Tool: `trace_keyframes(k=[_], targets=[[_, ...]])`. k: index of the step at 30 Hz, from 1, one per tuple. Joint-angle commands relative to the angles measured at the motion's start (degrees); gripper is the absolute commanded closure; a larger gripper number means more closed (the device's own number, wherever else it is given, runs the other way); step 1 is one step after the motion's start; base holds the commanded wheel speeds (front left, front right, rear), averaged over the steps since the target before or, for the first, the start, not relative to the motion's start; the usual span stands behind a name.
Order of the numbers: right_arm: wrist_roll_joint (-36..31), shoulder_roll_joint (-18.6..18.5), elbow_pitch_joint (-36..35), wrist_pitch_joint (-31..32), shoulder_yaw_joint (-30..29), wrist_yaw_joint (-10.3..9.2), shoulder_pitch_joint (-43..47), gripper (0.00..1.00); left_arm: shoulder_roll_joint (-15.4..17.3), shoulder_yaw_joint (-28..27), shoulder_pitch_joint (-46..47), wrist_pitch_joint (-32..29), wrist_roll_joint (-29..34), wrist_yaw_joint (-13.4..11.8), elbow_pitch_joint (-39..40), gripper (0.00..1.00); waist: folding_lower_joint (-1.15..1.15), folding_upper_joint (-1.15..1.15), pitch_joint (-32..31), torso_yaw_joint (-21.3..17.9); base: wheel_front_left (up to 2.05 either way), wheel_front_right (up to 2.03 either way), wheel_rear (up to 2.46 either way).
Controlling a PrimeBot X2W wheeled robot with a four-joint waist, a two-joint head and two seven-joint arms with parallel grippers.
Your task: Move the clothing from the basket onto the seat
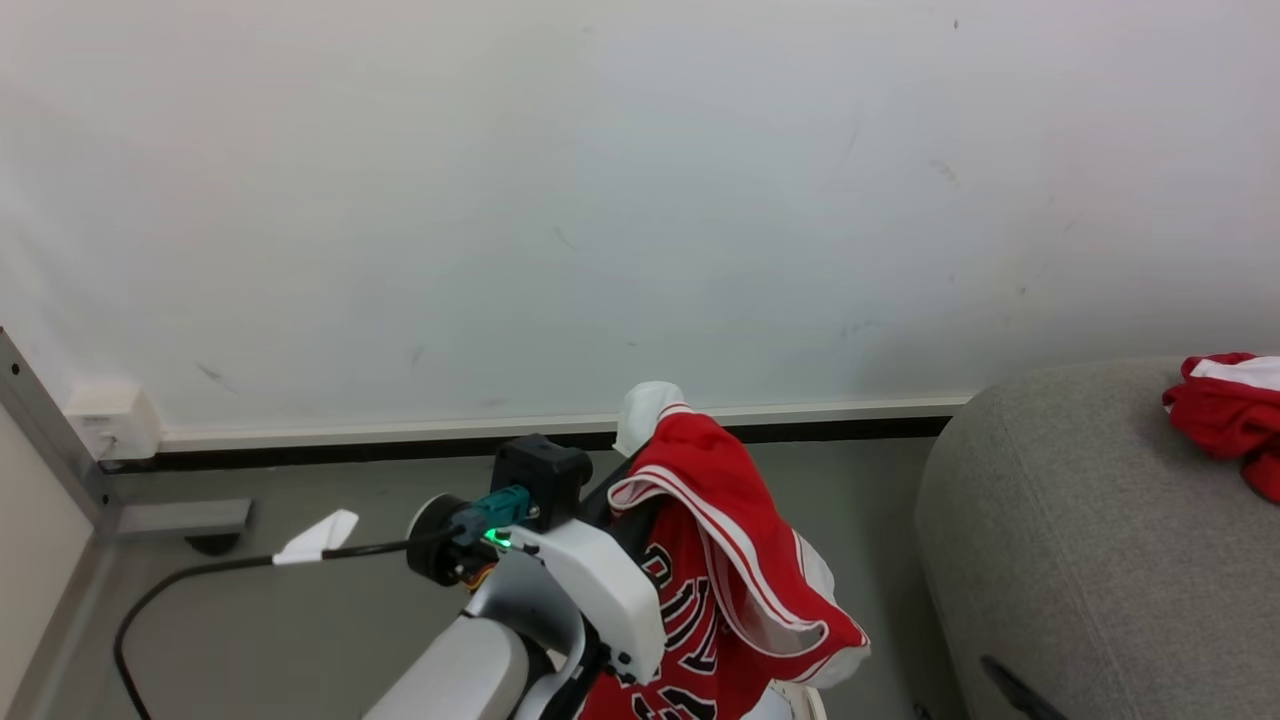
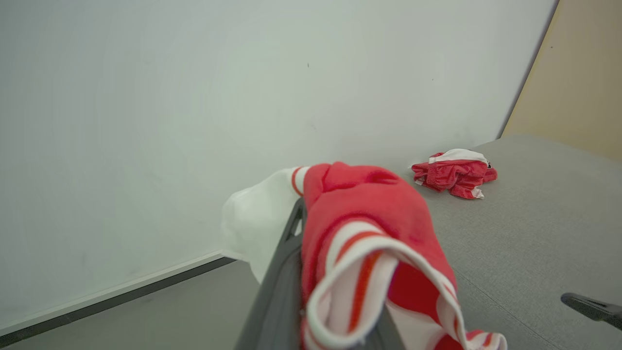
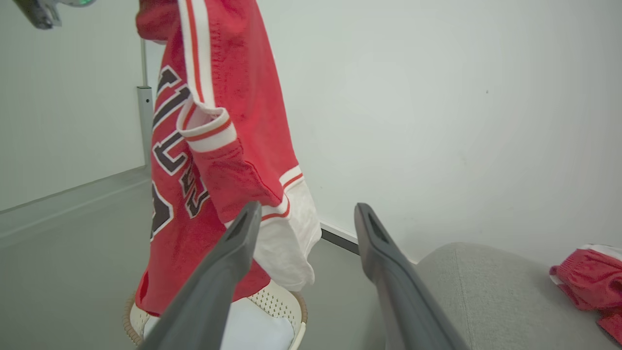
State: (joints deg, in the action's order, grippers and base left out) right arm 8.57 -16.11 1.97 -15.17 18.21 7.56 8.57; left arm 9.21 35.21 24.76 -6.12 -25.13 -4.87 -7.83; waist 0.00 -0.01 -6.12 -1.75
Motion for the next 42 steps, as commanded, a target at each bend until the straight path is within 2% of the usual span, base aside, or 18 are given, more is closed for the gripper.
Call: trace_keyframes(k=[1,6,10,17,20,24,25,26,27,32,40,41,42], targets=[[0.1,-1.8,0.2,0.0,2.0,-0.15,-1.6,0.00,-0.1,0.0,0.6,-0.2,0.2,-0.2,0.6,1.00,0.00,0.01,0.1,0.2,0.00,0.00,0.00],[1.2,-8.2,2.4,0.5,11.2,-0.15,-7.6,0.00,-0.7,1.2,1.3,-0.5,0.4,0.2,1.4,1.00,0.00,0.01,0.5,1.1,0.00,0.00,0.00],[1.0,-10.1,5.3,1.4,16.3,-0.15,-12.9,0.00,-1.5,2.2,2.0,-0.8,0.6,0.7,1.7,1.00,0.00,0.01,0.7,2.1,0.00,0.00,0.00],[2.5,-6.3,13.2,1.4,23.6,-0.15,-20.9,0.00,-2.9,4.4,3.0,-1.1,0.4,1.3,2.0,1.00,0.00,0.01,0.7,3.7,0.00,0.00,0.00],[2.2,-3.6,17.6,0.9,24.9,-0.15,-24.1,0.00,-3.6,5.4,3.2,-1.3,0.3,1.6,2.0,1.00,0.00,0.01,0.6,4.1,0.00,0.00,0.00],[1.4,1.1,23.6,0.2,23.5,-0.15,-27.4,0.00,-4.0,6.4,3.2,-1.3,-0.3,1.8,2.1,1.00,0.00,0.01,0.5,4.2,0.00,0.00,0.00],[1.7,2.4,25.0,0.0,22.9,-0.15,-27.8,0.20,-4.1,6.7,3.2,-1.4,-0.4,1.9,2.1,1.00,0.00,0.01,0.6,4.3,0.00,0.00,0.00],[2.1,3.6,26.2,0.0,22.3,-0.15,-28.3,0.73,-4.2,6.8,3.3,-1.4,-0.4,1.9,2.0,1.00,0.00,0.01,0.5,4.4,0.00,0.00,0.00],[2.9,4.8,27.0,0.0,21.8,-0.15,-28.6,1.00,-4.3,7.0,3.3,-1.3,-0.5,1.9,1.9,1.00,0.00,0.01,0.5,4.6,0.00,0.00,0.00],[4.7,7.1,27.0,0.0,20.2,-0.15,-28.6,1.00,-4.3,7.3,3.4,-1.2,-0.6,1.9,1.1,1.00,0.00,0.01,0.7,5.0,0.00,0.00,0.00],[8.7,7.0,25.0,0.0,18.0,-0.15,-26.8,1.00,-3.7,7.1,3.1,-0.9,-1.0,1.4,-0.4,1.00,0.00,0.01,1.1,4.9,0.00,0.00,0.00],[9.4,7.0,24.5,-0.1,17.5,-0.15,-26.6,1.00,-3.6,7.1,3.1,-0.8,-0.9,1.3,-0.5,0.91,0.00,0.01,1.2,4.8,0.00,0.00,0.00],[10.1,6.9,24.1,-0.1,17.0,-0.15,-26.5,1.00,-3.6,7.1,3.1,-0.6,-0.8,1.1,-0.6,0.72,0.00,0.01,1.3,4.8,0.00,0.00,0.00]])
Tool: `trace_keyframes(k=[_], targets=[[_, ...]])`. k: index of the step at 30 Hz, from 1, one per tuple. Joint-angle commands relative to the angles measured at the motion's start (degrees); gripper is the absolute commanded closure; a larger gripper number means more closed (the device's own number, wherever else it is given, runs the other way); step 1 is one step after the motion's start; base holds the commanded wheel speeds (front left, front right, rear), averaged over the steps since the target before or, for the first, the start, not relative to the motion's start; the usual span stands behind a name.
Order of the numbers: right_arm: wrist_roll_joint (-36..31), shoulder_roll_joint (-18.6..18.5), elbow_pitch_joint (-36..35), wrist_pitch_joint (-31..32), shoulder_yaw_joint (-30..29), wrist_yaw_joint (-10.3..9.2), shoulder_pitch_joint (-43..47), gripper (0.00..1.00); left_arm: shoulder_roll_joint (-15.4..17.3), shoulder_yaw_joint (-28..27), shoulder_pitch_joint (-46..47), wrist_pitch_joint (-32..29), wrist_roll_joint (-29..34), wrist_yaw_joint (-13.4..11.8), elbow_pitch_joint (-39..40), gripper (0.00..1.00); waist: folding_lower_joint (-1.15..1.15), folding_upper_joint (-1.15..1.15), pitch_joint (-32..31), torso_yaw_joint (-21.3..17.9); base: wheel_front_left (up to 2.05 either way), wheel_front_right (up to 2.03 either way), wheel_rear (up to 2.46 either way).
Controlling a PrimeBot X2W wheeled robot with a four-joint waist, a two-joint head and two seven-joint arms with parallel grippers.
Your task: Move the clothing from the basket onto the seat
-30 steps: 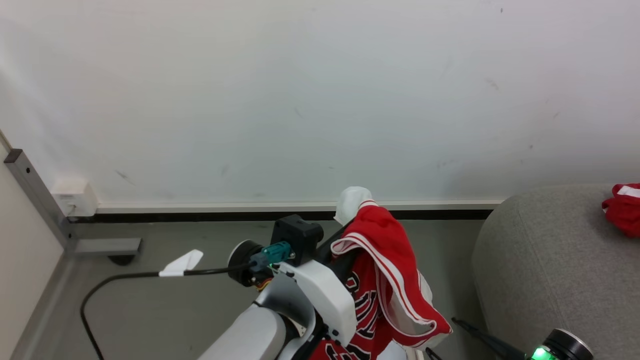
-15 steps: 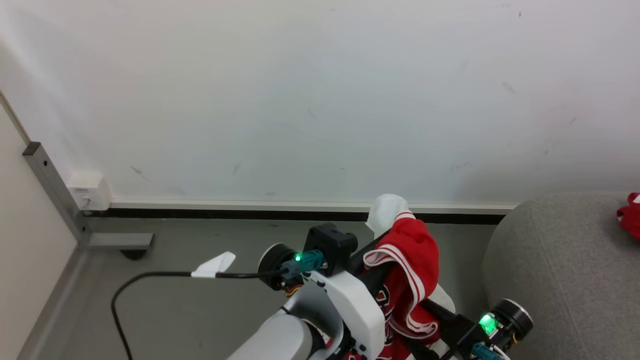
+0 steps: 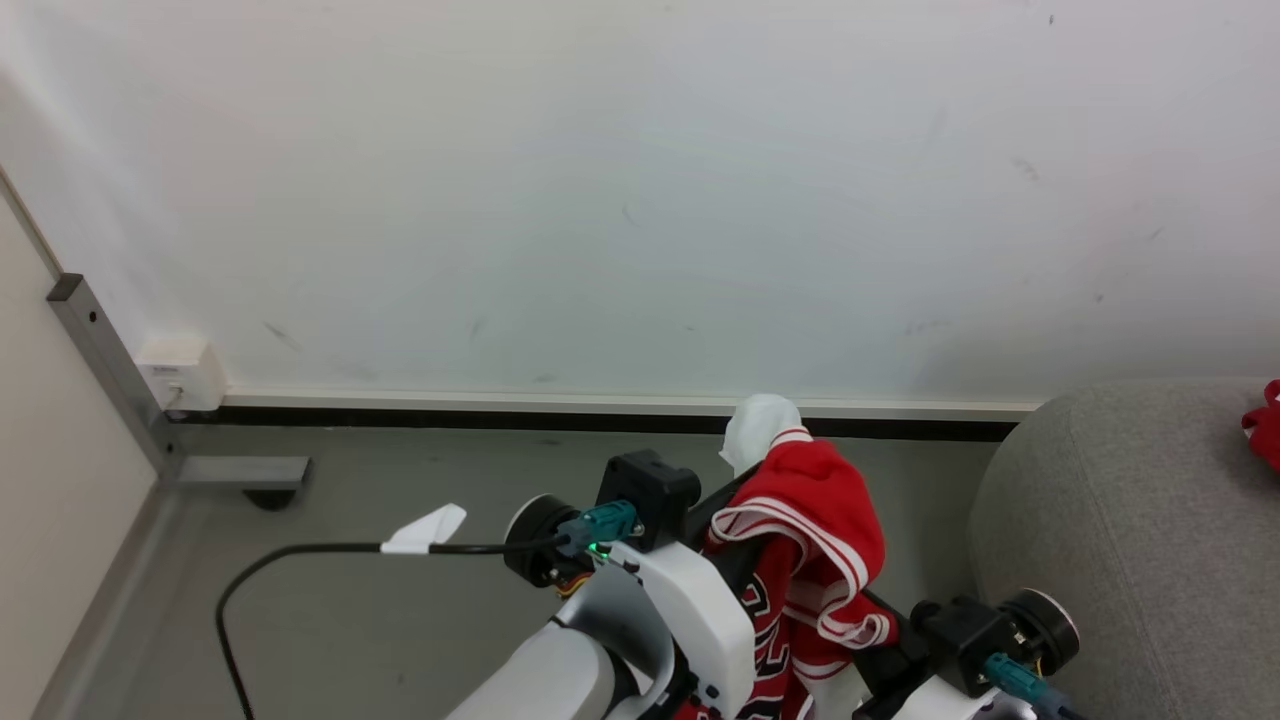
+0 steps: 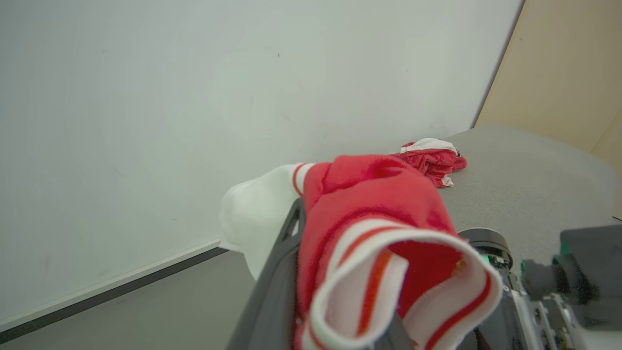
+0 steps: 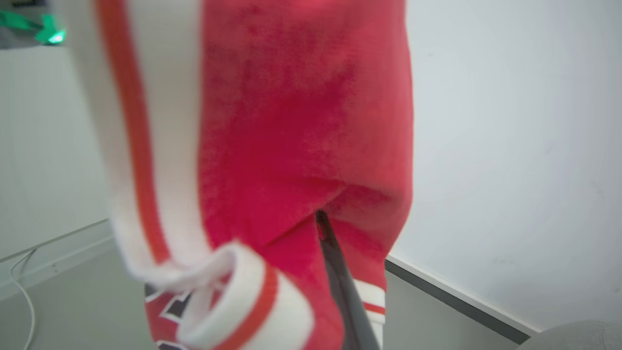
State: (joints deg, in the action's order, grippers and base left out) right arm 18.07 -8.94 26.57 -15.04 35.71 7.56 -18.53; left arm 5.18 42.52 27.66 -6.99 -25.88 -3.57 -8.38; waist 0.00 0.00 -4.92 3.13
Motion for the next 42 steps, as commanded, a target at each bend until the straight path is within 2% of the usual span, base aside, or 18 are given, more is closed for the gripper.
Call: trace_keyframes(k=[1,2,3,13,25,30,42], targets=[[1.3,-0.4,-1.0,-0.2,-1.1,-0.15,0.8,1.00,0.5,-0.2,0.1,0.3,0.0,-0.3,-0.2,0.62,0.00,0.00,0.2,-0.2,0.00,0.00,0.00],[2.0,-0.4,-1.4,-0.2,-1.6,-0.15,1.2,1.00,0.6,-0.2,0.1,0.4,0.1,-0.4,-0.4,0.51,0.00,0.00,0.2,-0.3,0.00,0.00,0.00],[2.6,-0.6,-1.9,-0.2,-2.0,-0.15,1.4,1.00,0.7,-0.2,-0.1,0.5,0.0,-0.4,-0.6,0.01,0.00,0.00,0.3,-0.4,0.00,0.00,0.00],[7.6,-3.2,-7.1,-0.2,-9.2,-0.15,1.6,1.00,0.7,1.2,-1.0,0.2,-0.4,0.0,-1.9,0.00,0.00,0.00,0.8,-1.4,0.00,0.00,0.00],[7.9,-6.3,-10.1,-0.2,-15.6,-0.15,1.8,1.00,0.6,2.1,-1.6,0.7,-0.8,-0.4,-1.7,0.00,0.00,0.00,1.5,-3.9,0.00,0.00,0.00],[7.8,-7.1,-10.9,-0.2,-16.6,-0.15,1.5,1.00,0.6,2.5,-1.4,1.3,-0.6,-0.4,-1.3,0.00,0.00,0.00,2.2,-6.8,0.00,0.00,0.00],[8.2,-9.9,-13.2,-0.2,-18.5,-0.15,0.5,1.00,0.3,3.2,-0.5,2.9,-0.4,-0.2,-0.9,0.00,0.00,0.00,4.1,-16.4,0.00,0.00,0.00]])
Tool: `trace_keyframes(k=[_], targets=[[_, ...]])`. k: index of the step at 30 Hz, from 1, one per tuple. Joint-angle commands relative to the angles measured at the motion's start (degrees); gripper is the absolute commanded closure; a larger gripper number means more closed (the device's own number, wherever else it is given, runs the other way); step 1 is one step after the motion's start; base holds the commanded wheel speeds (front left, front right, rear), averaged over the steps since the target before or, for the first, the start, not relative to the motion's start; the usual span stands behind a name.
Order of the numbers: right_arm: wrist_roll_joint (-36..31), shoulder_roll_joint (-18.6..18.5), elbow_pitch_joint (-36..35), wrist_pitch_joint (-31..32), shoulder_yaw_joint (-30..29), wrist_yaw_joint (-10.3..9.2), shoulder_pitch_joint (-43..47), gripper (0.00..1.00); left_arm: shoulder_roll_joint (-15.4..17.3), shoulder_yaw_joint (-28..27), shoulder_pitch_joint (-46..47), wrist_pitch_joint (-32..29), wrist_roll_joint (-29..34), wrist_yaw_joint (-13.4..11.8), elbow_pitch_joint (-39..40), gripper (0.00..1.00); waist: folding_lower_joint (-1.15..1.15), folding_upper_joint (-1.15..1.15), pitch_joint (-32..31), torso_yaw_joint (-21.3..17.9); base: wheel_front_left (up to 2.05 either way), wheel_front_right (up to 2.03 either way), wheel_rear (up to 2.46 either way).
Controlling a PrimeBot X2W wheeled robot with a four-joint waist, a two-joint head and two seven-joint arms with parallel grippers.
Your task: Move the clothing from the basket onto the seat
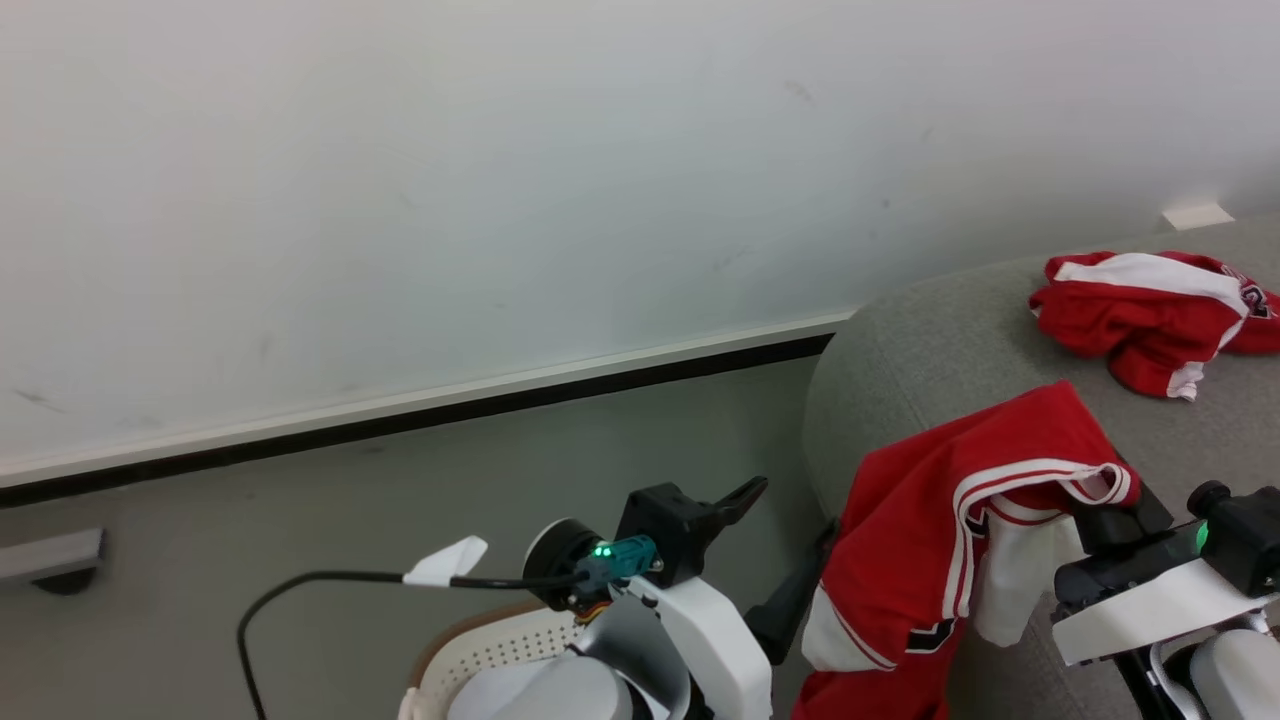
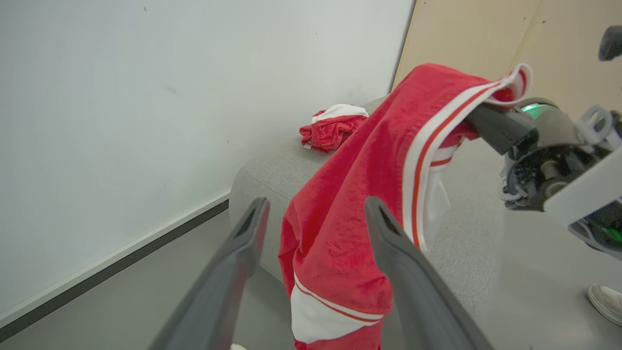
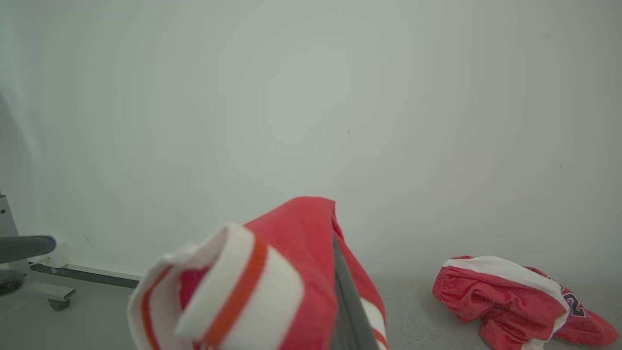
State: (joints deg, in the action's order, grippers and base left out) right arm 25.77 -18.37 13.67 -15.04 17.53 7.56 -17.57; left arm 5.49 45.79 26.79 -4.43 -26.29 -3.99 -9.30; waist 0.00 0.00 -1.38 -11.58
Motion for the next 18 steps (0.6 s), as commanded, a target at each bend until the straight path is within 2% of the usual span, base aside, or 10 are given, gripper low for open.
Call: trace_keyframes(k=[1,10,13,18], targets=[[0.5,-0.8,-0.6,-0.2,-0.7,-0.15,-0.5,1.00,0.0,0.1,0.6,0.7,0.1,0.4,0.1,0.00,0.00,0.00,0.8,-2.4,0.00,0.00,0.00],[1.5,-3.3,-2.6,-0.2,-4.7,-0.15,0.8,1.00,-0.1,0.7,1.6,1.1,0.6,0.3,-0.2,0.00,0.00,0.00,3.3,-6.8,0.00,0.00,0.00],[2.4,-3.7,-3.3,-0.2,-6.2,-0.15,1.0,1.00,-0.1,1.2,2.3,0.8,0.9,0.3,-0.1,0.00,0.00,0.00,4.9,-7.2,0.00,0.00,0.00],[4.4,-3.2,-4.9,-0.2,-9.7,-0.15,-2.3,1.00,0.5,2.2,6.1,0.1,3.1,1.5,-0.1,0.00,0.00,0.00,11.6,-5.8,0.00,0.00,0.00]])
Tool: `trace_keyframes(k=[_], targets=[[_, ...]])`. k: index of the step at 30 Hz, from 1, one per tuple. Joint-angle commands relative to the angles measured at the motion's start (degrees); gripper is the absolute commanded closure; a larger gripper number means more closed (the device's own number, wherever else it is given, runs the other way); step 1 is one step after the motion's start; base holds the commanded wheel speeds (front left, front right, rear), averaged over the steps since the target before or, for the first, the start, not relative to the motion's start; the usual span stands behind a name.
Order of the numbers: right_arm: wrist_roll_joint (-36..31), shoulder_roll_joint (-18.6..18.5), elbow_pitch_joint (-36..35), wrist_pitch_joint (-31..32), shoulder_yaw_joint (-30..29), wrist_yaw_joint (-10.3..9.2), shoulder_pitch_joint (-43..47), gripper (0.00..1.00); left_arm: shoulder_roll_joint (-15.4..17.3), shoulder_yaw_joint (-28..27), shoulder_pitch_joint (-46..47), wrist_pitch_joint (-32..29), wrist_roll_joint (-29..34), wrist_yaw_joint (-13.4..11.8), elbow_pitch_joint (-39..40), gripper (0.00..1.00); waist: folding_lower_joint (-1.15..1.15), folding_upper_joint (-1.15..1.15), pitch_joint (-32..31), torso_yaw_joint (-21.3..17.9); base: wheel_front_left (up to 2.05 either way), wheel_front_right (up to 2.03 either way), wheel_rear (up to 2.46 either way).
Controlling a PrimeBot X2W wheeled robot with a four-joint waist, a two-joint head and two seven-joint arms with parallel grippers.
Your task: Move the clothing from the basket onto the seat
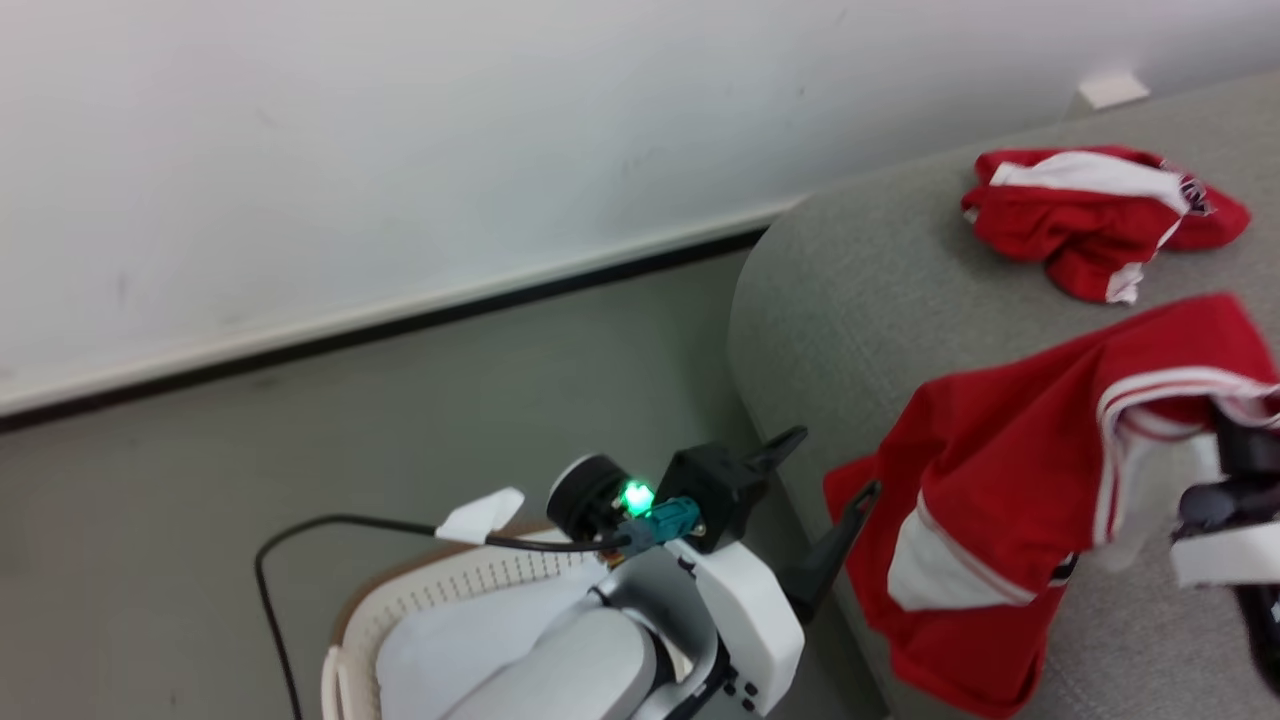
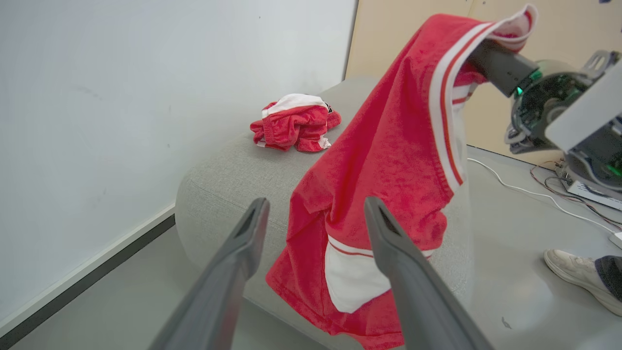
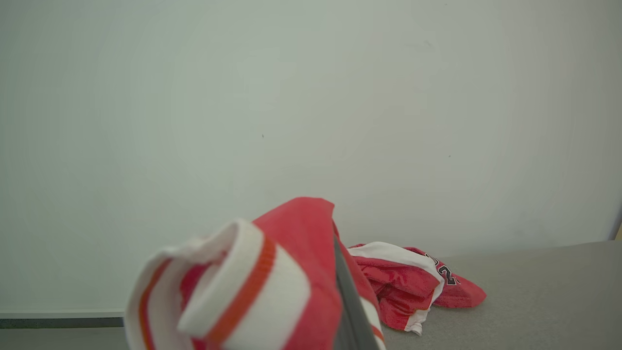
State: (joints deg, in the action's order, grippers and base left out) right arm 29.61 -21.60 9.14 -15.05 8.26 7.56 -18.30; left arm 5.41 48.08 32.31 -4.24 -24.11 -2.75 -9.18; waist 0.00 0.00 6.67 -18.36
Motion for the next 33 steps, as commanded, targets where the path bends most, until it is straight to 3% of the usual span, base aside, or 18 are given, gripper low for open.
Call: trace_keyframes(k=[1,6,13,21,23,27,33], targets=[[0.9,0.0,-0.7,-0.2,-1.2,-0.15,-2.7,1.00,0.7,0.1,1.8,-0.3,1.5,0.4,-0.1,0.00,0.00,0.00,5.6,1.4,0.00,0.00,0.00],[1.3,-0.3,-1.0,-0.2,-6.6,-0.15,-12.3,1.00,1.1,0.1,7.9,-1.0,4.1,1.3,-0.1,0.00,0.00,0.00,16.1,3.8,0.00,0.00,0.00],[2.8,-3.4,3.4,2.8,-18.2,-0.15,-33.7,1.00,2.0,-0.4,16.1,0.6,7.0,3.2,0.3,0.00,0.00,0.00,29.5,6.3,0.00,0.00,0.00],[-4.0,-12.1,16.1,4.5,-31.1,-0.15,-52.5,1.00,0.4,-1.1,18.8,5.4,6.5,3.0,-1.5,0.00,0.00,0.00,35.4,9.1,0.00,0.00,0.00],[-7.6,-15.3,18.9,4.1,-33.5,-0.15,-54.2,1.00,0.2,-1.3,19.0,6.3,6.5,2.8,-1.6,0.00,0.00,0.00,36.5,9.8,0.00,0.00,0.00],[-15.0,-18.1,27.2,3.3,-39.6,-0.15,-53.2,1.00,0.5,-1.5,18.7,7.5,6.9,2.0,-1.7,0.00,0.00,0.00,38.6,10.9,0.00,0.00,0.00],[-22.8,-16.2,38.0,1.4,-49.3,-0.14,-48.8,1.00,1.6,-1.4,18.5,7.0,7.6,1.2,-0.9,0.00,0.00,0.00,41.3,11.7,0.00,0.00,0.00]])
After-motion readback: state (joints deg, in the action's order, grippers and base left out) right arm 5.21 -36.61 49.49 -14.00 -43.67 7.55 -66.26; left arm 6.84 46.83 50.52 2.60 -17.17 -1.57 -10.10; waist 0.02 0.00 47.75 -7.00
